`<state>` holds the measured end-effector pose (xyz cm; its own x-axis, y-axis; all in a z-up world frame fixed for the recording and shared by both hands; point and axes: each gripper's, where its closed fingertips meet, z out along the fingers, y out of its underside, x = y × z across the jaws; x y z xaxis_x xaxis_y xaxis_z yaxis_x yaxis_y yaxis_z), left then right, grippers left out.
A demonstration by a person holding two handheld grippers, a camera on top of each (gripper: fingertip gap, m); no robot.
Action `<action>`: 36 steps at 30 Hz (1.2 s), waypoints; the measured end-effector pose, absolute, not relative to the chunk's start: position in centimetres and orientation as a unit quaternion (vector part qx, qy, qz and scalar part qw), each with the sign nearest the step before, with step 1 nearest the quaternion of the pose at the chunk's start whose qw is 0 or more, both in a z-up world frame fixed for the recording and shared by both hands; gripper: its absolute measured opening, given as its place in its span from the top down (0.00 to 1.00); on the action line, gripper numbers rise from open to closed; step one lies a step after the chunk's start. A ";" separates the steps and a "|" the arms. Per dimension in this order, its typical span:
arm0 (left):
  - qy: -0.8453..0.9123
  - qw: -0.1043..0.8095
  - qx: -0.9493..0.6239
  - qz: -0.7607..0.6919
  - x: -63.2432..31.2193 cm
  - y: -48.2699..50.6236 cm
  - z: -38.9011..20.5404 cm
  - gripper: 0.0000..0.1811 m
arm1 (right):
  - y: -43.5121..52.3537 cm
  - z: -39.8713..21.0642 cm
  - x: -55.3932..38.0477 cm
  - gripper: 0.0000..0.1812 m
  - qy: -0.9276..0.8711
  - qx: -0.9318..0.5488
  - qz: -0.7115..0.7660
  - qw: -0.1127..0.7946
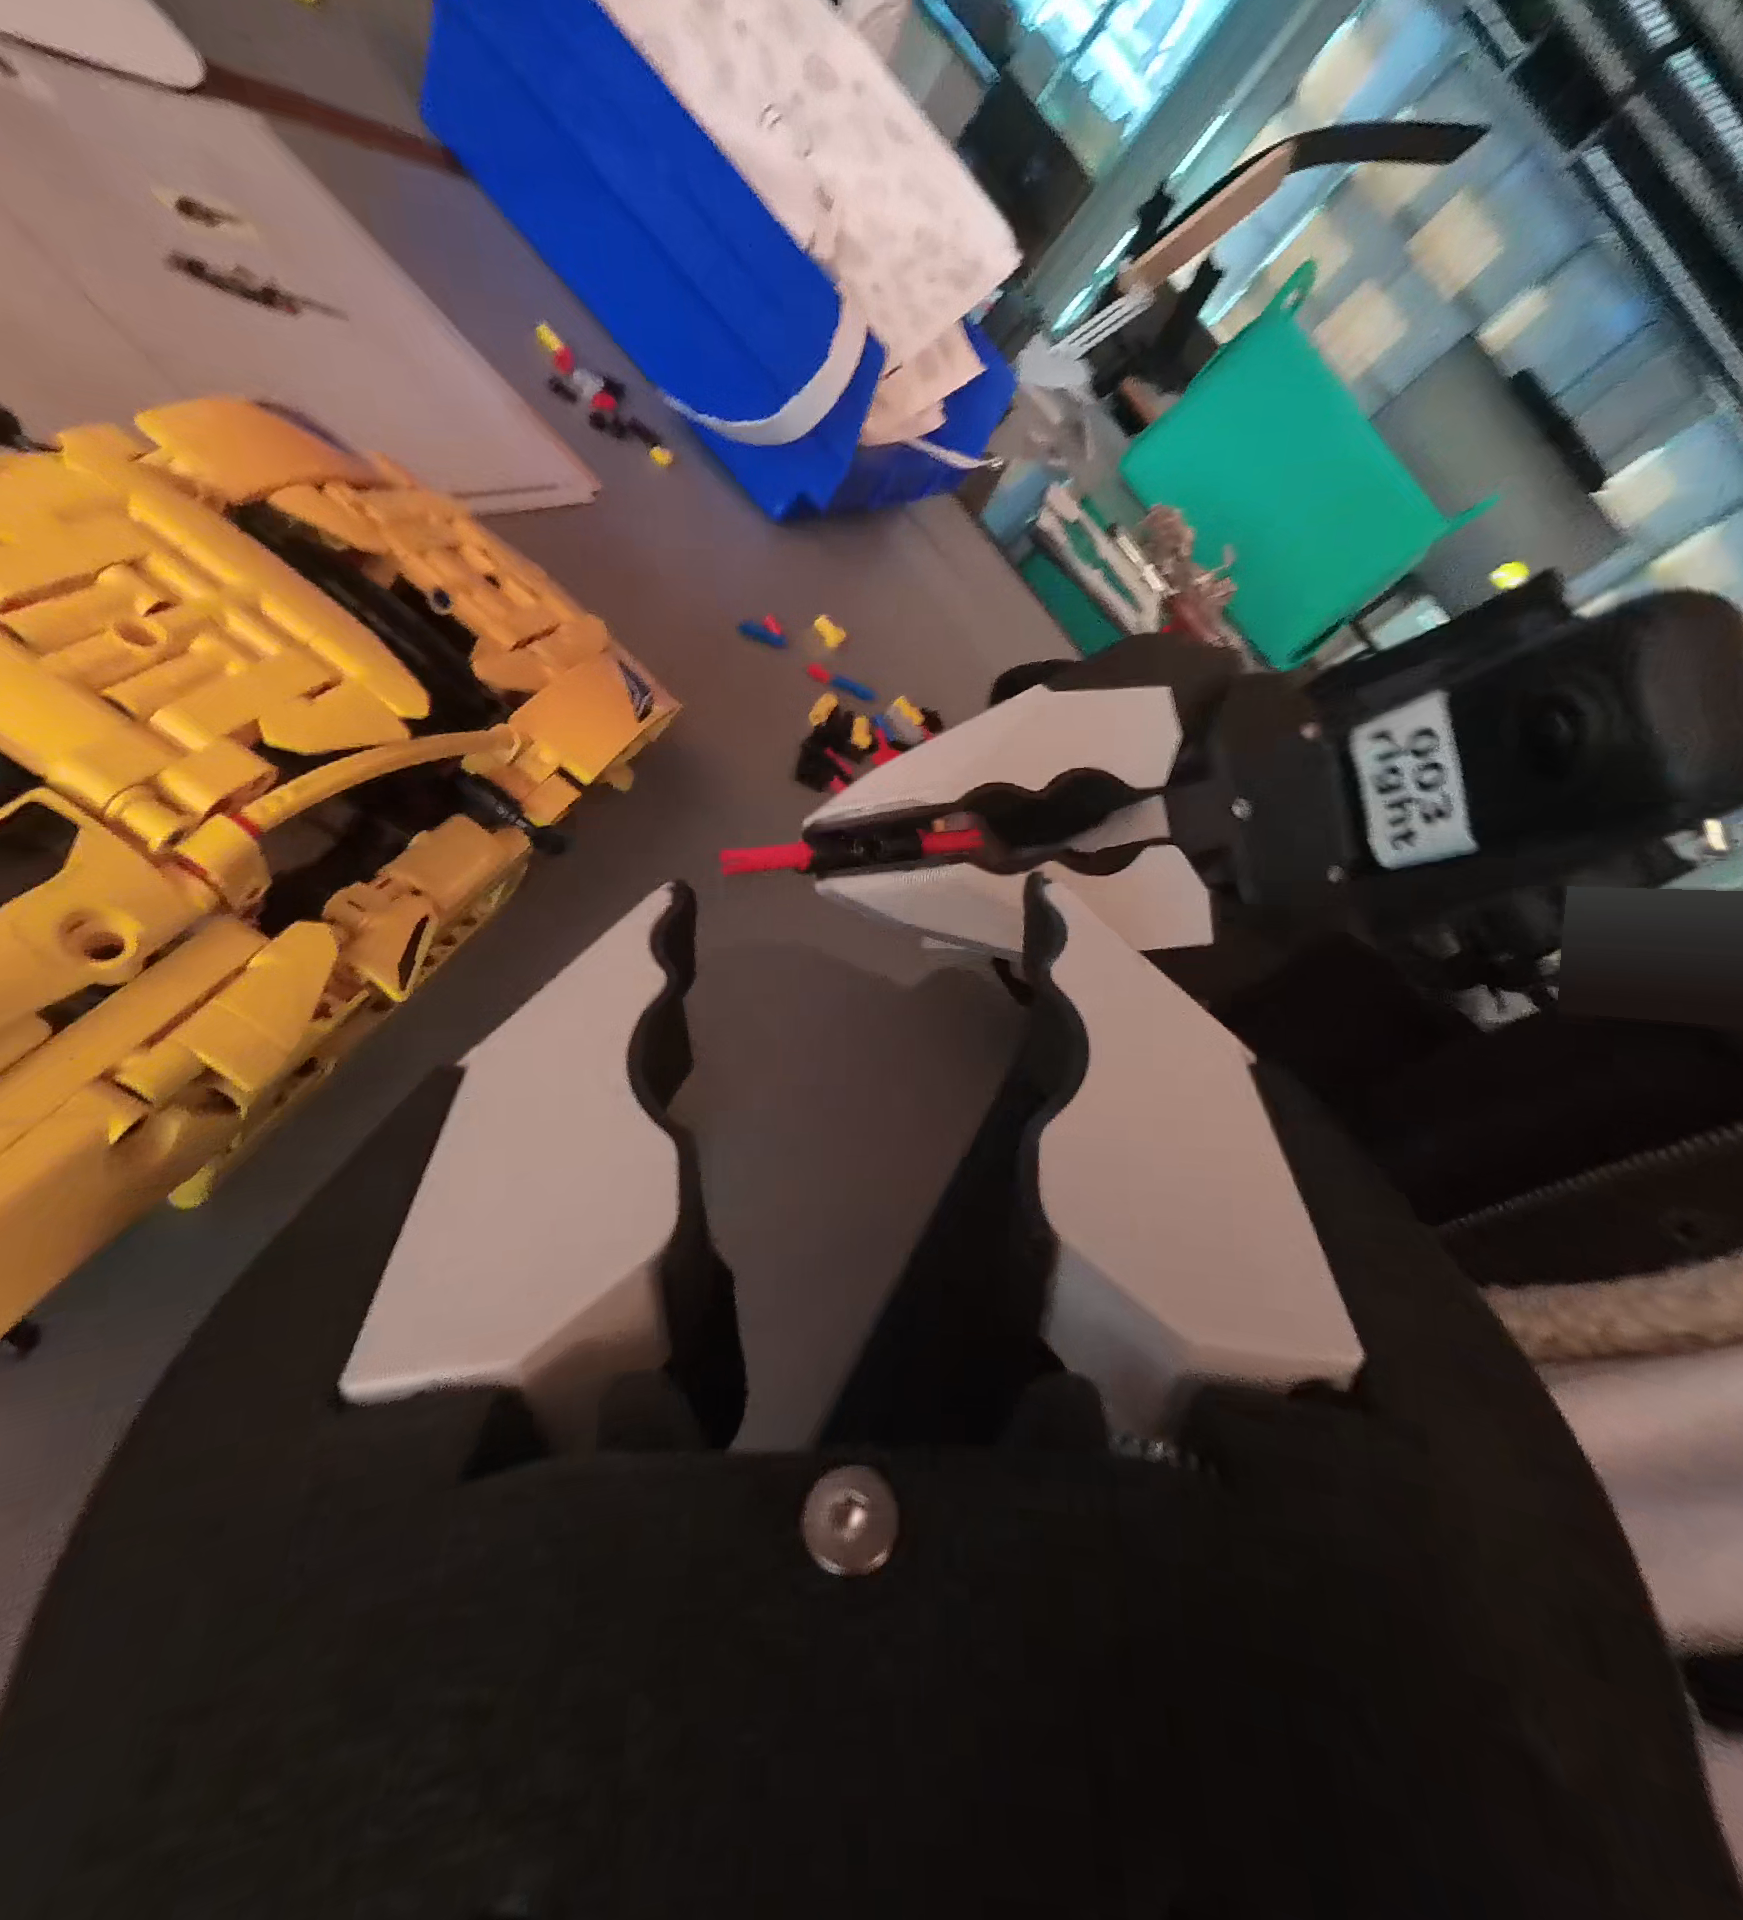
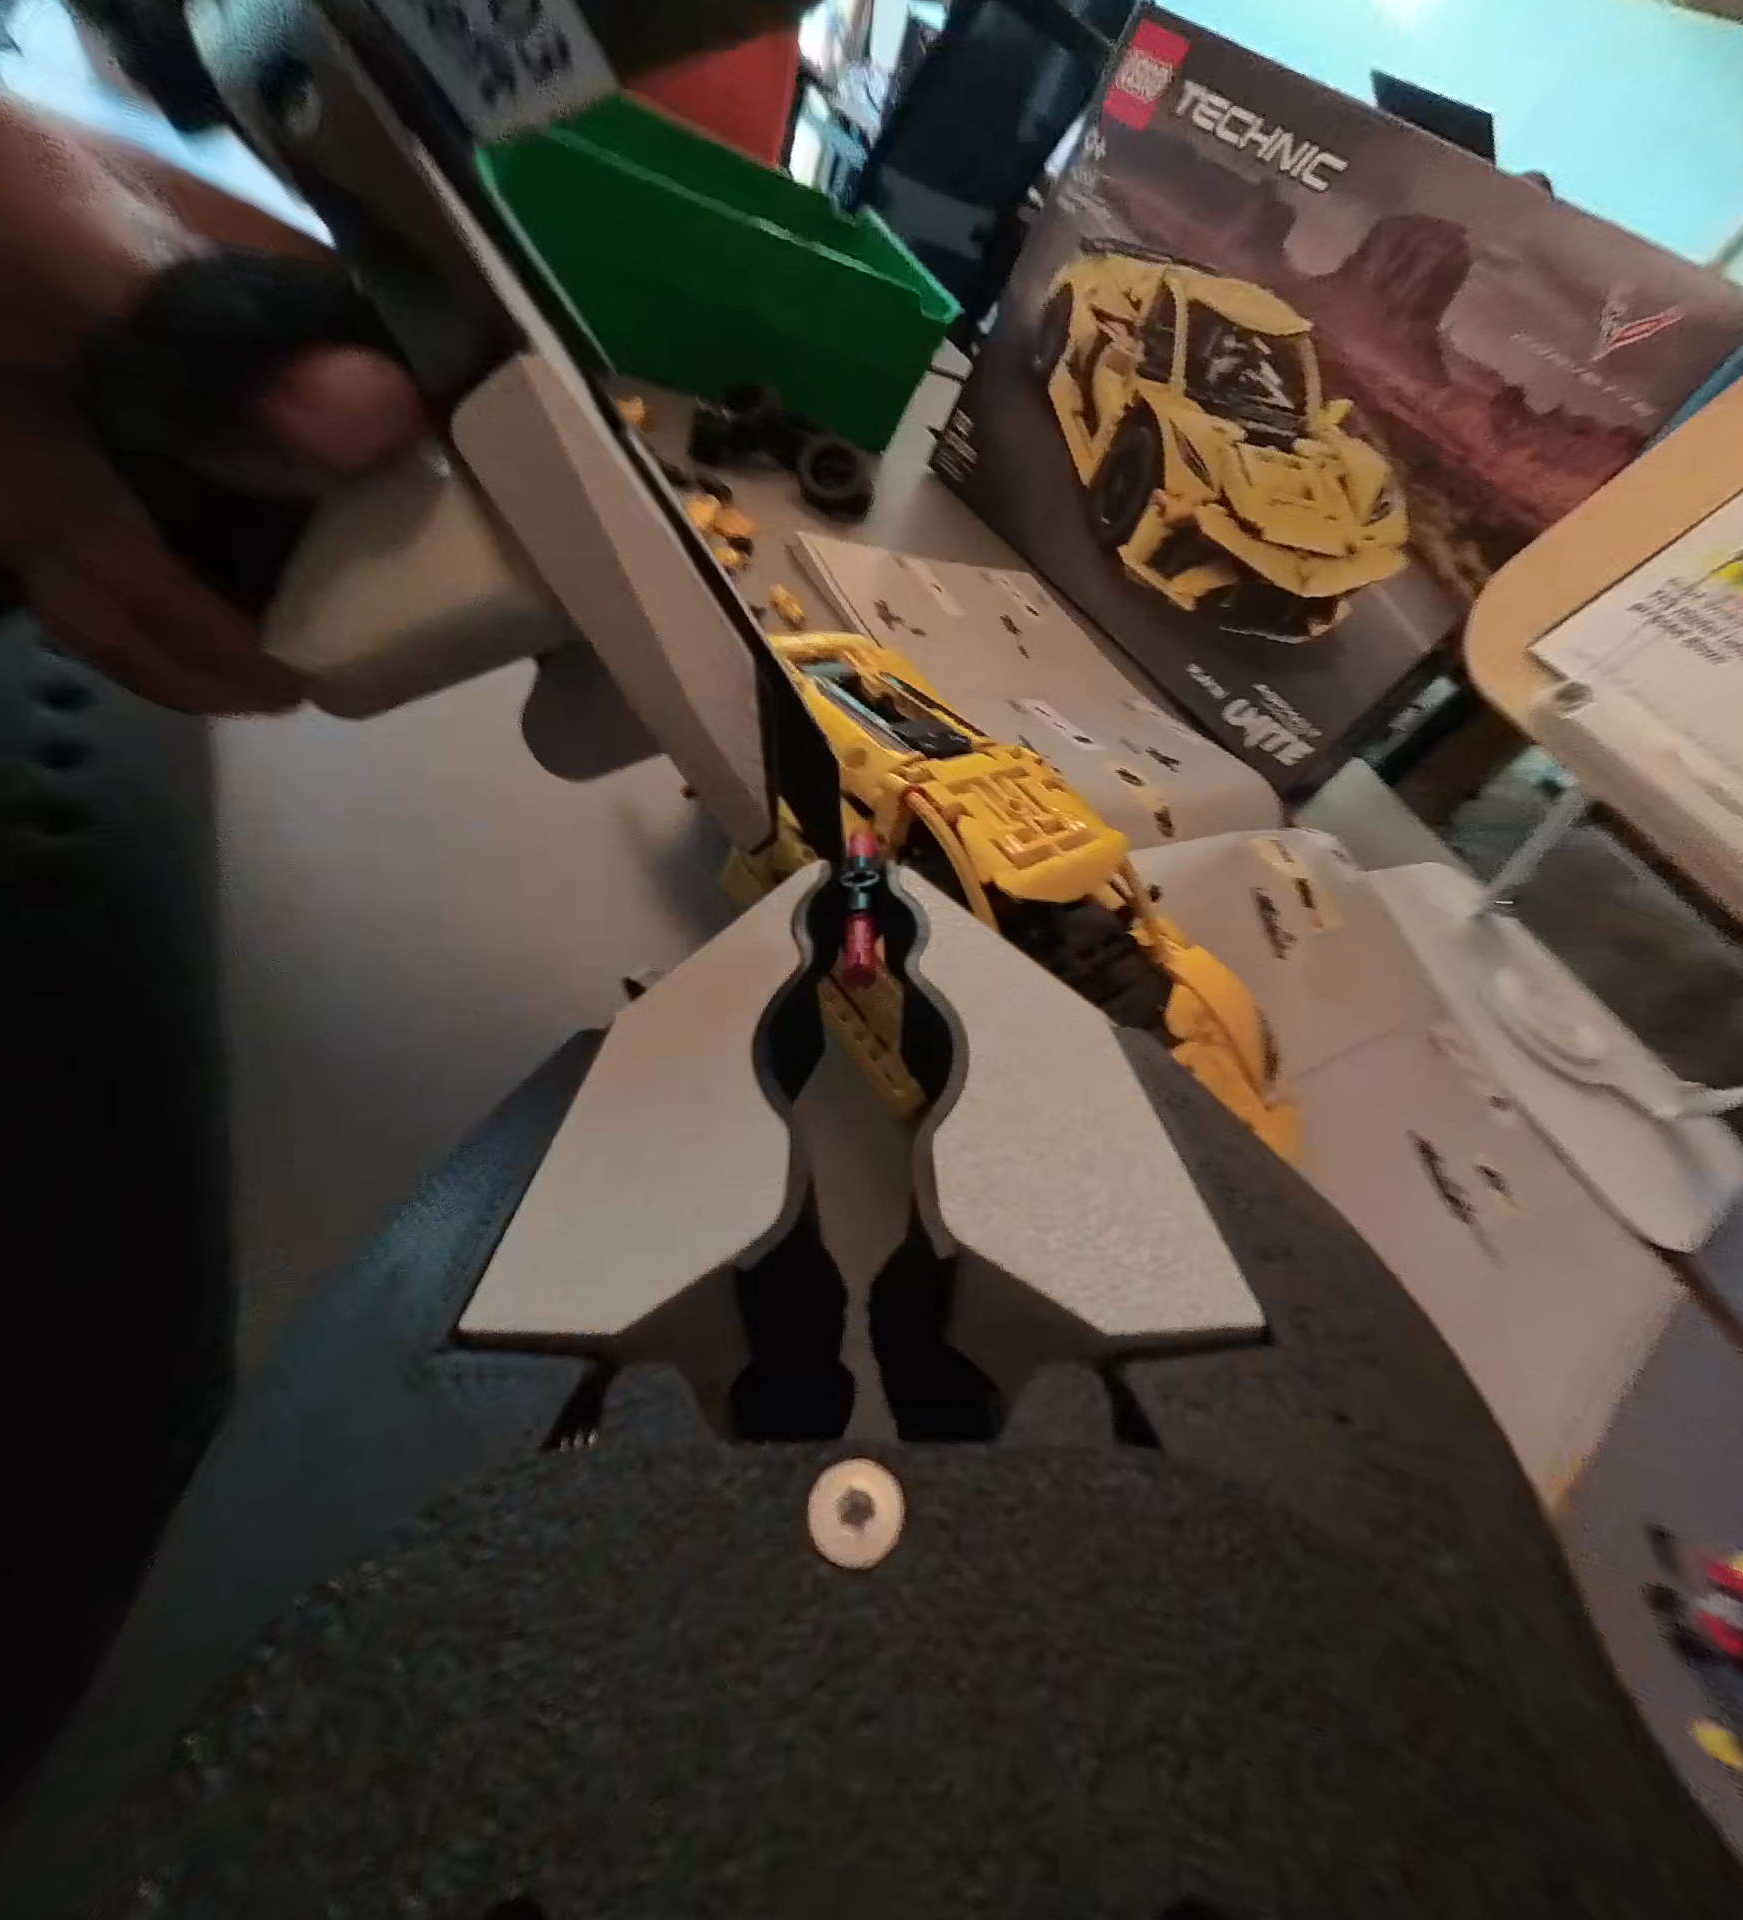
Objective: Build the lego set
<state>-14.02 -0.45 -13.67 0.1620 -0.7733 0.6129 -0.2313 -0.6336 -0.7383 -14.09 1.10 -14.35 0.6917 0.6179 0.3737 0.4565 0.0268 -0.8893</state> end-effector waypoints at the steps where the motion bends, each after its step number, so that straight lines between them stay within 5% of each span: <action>1: 0.349 0.249 -0.728 -0.534 -14.0 -0.4 -13.8 0.64 | 1.2 -14.4 -13.9 0.97 -0.393 -0.694 0.040 0.602; 22: 0.389 0.279 -0.755 -0.448 -13.1 0.3 -14.0 0.57 | 1.6 -13.6 -14.2 0.96 -0.411 -0.659 -0.115 0.620; 36: 0.460 0.283 -0.752 -0.379 -13.5 -0.2 -14.7 0.68 | 1.3 -14.3 -14.8 0.96 -0.426 -0.660 -0.134 0.604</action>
